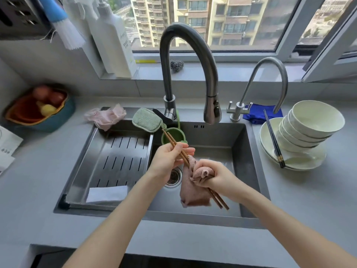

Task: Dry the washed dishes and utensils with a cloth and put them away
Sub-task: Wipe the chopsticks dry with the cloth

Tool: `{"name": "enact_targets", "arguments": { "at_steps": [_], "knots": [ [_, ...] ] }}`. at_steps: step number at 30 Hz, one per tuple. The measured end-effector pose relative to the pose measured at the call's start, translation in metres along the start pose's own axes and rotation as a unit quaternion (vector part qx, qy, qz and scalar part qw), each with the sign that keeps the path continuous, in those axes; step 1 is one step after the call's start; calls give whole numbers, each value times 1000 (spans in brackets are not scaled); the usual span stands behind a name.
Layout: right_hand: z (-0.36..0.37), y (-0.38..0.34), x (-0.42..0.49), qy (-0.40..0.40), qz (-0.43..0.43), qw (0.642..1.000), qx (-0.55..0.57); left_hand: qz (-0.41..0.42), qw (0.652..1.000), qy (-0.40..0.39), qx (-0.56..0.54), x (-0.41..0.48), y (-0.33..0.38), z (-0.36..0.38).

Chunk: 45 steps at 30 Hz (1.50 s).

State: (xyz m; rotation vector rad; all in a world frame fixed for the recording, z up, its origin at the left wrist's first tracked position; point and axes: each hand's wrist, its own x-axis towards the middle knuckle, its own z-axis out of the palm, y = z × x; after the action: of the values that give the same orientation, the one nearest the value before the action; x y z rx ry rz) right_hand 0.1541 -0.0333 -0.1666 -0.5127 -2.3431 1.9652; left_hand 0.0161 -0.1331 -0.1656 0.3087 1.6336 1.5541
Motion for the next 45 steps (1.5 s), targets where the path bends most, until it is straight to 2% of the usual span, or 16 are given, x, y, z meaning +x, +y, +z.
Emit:
{"name": "enact_targets", "arguments": {
  "at_steps": [2, 7, 9, 13, 15, 18, 20, 23, 27, 30, 33, 40, 45],
  "knots": [
    [0, -4, 2, 6, 21, 999, 31, 3, 1000, 8, -7, 5, 7, -8],
    [16, -7, -4, 31, 50, 998, 31, -15, 994, 61, -92, 29, 44, -51],
    [24, -11, 5, 57, 57, 996, 37, -11, 994, 48, -98, 34, 53, -59],
    [37, -25, 34, 90, 57, 989, 104, 2, 996, -52, -76, 29, 63, -58],
    [37, -30, 40, 87, 57, 988, 111, 18, 996, -48, -71, 31, 68, -64],
    [32, -29, 37, 96, 58, 992, 51, 31, 997, -18, -65, 40, 77, -82],
    [26, -29, 34, 165, 62, 984, 1, 45, 999, -11, -16, 45, 82, -97],
    [21, -52, 41, 242, 14, 970, -9, 56, 989, -61, 121, 45, 84, -107],
    [38, -102, 82, 238, -63, 968, 45, 68, 962, -133, 228, 42, 92, -102],
    [54, -108, 122, 250, -75, 964, 47, 80, 945, -180, 261, 42, 103, -98],
    [63, -112, 146, 289, -84, 953, 41, 68, 945, -200, 250, 39, 110, -100],
    [59, -147, 190, 296, -97, 938, 153, 66, 951, -160, 255, 35, 155, -136],
    [25, -181, 207, 342, -108, 926, 117, 61, 951, -99, 286, 26, 174, -188]
  ]
}}
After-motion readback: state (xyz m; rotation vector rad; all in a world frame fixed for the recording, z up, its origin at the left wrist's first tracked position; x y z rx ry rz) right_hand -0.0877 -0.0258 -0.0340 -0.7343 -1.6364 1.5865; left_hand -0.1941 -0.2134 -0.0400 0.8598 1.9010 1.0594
